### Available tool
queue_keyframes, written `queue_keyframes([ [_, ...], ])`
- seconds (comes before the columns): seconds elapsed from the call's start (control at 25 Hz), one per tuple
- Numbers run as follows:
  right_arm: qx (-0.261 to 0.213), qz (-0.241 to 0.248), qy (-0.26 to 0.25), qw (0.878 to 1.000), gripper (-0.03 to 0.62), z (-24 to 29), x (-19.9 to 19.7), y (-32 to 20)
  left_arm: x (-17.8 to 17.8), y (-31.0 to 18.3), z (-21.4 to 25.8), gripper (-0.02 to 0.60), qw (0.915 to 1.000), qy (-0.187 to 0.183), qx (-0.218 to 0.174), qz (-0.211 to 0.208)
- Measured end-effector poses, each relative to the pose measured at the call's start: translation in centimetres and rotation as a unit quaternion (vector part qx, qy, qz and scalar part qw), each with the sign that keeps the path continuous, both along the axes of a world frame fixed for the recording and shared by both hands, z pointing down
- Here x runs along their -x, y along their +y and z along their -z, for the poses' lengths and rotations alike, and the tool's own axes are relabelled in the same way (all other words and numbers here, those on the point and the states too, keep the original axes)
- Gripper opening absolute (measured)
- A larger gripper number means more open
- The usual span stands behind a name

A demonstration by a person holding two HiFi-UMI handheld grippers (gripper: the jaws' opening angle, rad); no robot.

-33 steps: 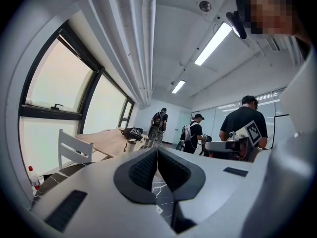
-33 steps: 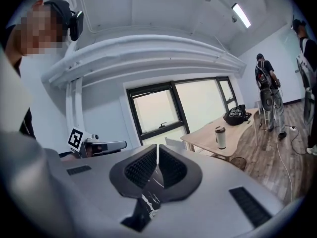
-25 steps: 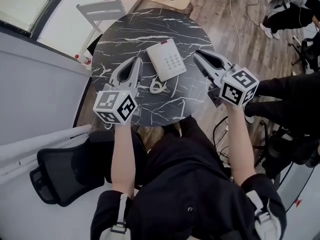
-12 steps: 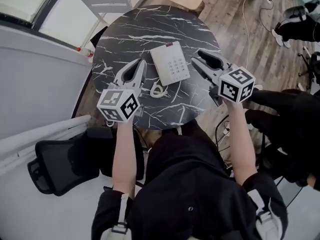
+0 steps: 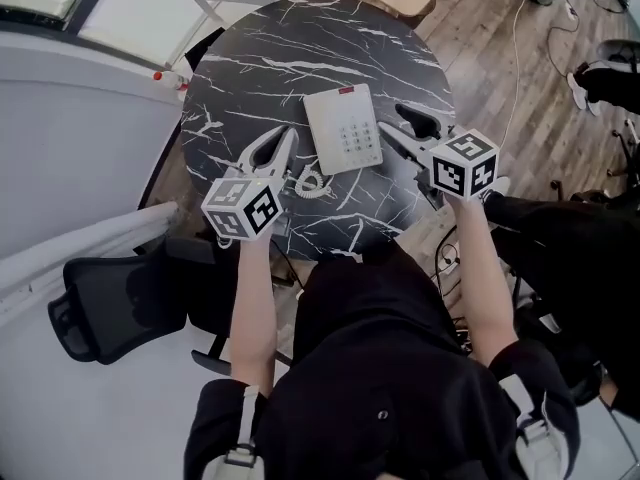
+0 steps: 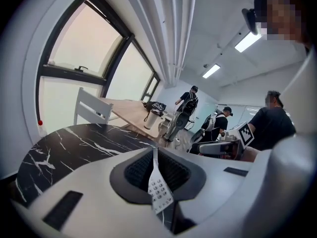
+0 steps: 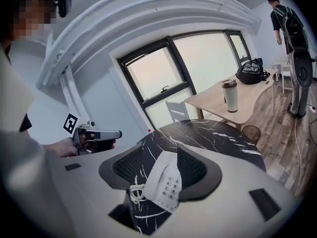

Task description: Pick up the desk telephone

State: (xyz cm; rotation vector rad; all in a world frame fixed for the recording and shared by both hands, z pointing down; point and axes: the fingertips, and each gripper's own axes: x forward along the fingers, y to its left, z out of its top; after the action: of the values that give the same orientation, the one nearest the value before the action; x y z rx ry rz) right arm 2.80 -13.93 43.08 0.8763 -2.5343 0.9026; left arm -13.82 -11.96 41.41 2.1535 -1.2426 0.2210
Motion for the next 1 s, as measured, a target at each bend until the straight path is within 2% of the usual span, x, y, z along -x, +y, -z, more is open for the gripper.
queue_keyframes([
  [0.16, 0.031, 0.017, 0.010, 0.999, 0.224, -3.2, -0.2, -0.7, 0.0, 0.1, -3.1, 0.024, 0.9992, -0.006, 0.036, 0.016],
  [0.24, 0.048, 0.025, 0.012, 0.998, 0.229, -4.7, -0.3, -0.8, -0.1, 0.4, -4.6, 0.081, 0.9982, -0.006, 0.055, 0.022],
  [0.48, 0.098, 0.049, 0.024, 0.994, 0.244, -9.1, -0.3, -0.9, -0.7, 0.9, -8.6, 0.119, 0.9935, -0.008, 0.109, 0.029],
  [0.8, 0.143, 0.072, 0.039, 0.986, 0.276, -14.0, 0.1, -0.2, -1.6, 1.2, -12.9, 0.213, 0.9863, 0.014, 0.160, 0.037],
  [0.88, 0.154, 0.078, 0.040, 0.984, 0.280, -15.0, 0.2, 0.1, -1.6, 1.3, -13.7, 0.220, 0.9848, 0.018, 0.168, 0.040],
  [1.0, 0.166, 0.082, 0.046, 0.982, 0.291, -16.4, 0.2, 0.5, -1.7, 1.5, -14.8, 0.263, 0.9826, 0.029, 0.179, 0.040],
])
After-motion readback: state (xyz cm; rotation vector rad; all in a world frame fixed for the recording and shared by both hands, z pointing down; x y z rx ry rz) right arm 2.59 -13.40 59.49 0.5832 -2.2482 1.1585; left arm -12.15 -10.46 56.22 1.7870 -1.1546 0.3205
